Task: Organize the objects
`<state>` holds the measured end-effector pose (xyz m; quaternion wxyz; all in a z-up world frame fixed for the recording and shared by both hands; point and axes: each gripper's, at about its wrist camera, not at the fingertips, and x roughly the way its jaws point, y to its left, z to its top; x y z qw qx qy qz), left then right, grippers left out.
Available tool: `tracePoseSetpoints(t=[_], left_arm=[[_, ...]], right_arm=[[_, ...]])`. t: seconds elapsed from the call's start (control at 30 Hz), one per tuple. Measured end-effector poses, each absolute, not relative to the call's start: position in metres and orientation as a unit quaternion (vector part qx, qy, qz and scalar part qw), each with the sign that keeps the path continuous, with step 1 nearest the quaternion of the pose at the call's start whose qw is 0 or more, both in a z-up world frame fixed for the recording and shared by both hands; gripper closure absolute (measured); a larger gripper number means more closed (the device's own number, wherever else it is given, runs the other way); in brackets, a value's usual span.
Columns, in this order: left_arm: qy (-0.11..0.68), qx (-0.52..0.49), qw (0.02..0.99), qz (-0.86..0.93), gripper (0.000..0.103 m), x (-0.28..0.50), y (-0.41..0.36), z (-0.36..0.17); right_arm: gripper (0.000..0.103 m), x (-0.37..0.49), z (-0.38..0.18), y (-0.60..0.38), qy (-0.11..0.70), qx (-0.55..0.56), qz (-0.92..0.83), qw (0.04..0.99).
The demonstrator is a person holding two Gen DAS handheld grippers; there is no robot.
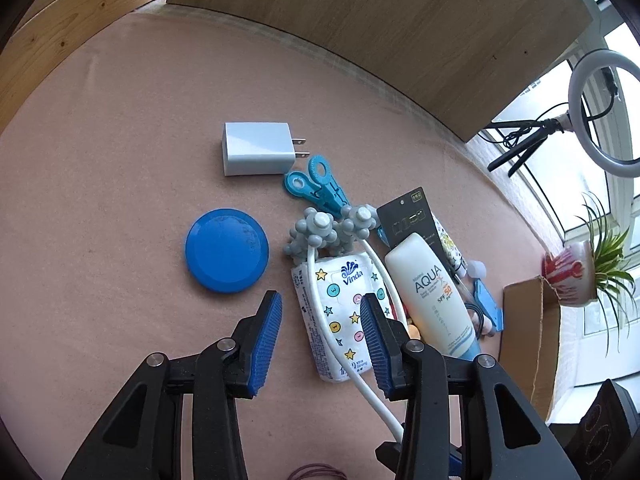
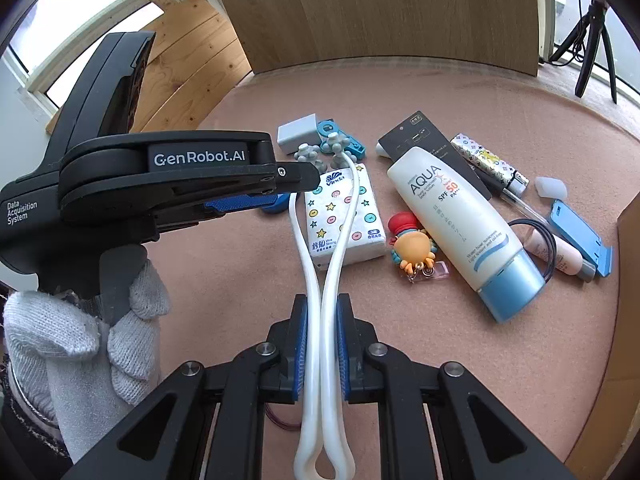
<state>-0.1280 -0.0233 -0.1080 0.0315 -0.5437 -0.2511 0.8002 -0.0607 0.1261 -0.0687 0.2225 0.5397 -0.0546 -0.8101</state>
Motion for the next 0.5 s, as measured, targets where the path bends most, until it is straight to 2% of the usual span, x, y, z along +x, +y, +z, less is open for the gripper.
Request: tracePoseSetpoints(t=[0.03, 0.1, 0.17, 0.5], left_arm=[[-0.256, -0.547, 0.032, 0.796, 0.073, -0.128, -0.023, -0.113], [-0.265, -0.542, 0.040, 0.797, 0.079, -0.127, -0.024, -0.118], [-0.257, -0.535, 0.041, 0.804, 0.093, -0.126, -0.023, -0.114], [-0.245, -0.494, 0.044, 0.833, 0.095, -0.130, -0.024, -0.073]], right_arm=[[0.091, -0.058, -0.072, 0.128, -0.053, 0.543, -0.808, 0.223], [0.091, -0.056, -0.077, 0.126, -0.050, 0.548, -0.804, 0.223], [0.091, -0.052, -0.081, 0.126, -0.045, 0.552, -0.802, 0.223], [0.091, -0.051, -0.062, 0.118, -0.036, 0.528, -0.819, 0.223]])
